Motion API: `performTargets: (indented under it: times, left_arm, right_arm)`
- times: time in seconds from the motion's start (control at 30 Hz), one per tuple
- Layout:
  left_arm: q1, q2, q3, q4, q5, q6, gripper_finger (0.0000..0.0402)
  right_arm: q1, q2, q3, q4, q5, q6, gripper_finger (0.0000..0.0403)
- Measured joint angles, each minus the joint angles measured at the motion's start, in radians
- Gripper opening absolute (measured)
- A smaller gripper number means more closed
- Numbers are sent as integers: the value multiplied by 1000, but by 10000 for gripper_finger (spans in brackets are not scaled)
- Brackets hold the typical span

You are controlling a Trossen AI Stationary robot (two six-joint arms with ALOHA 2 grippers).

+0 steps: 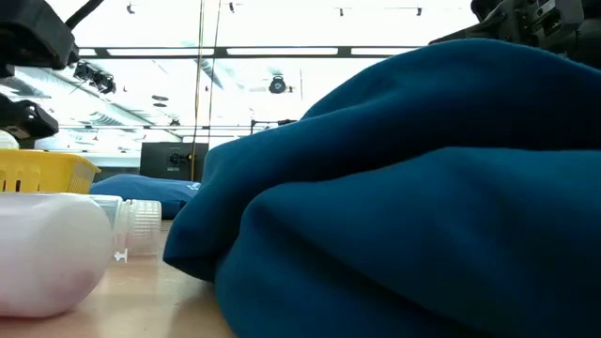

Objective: Pick & Place Medicine items
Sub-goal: Put the top white rolled gauze into the yellow bin, then put the white rolled gauze into the yellow bin

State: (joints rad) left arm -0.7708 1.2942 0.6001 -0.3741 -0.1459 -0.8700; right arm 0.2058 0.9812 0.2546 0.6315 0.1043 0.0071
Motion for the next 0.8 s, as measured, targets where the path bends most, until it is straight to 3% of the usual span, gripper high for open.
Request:
performTargets:
  times: [0.13,0.27,0.8]
  left_arm:
    - [-1,0,14,-5,-13,2,222]
    - [-1,0,14,-20,-13,6,249]
    - [-36,-1,147,-31,-19,49,225]
  right_arm:
    - [0,0,0,0,0,0,199]
    - [0,0,0,0,0,-1,199]
    - [0,0,0,0,8,-3,199]
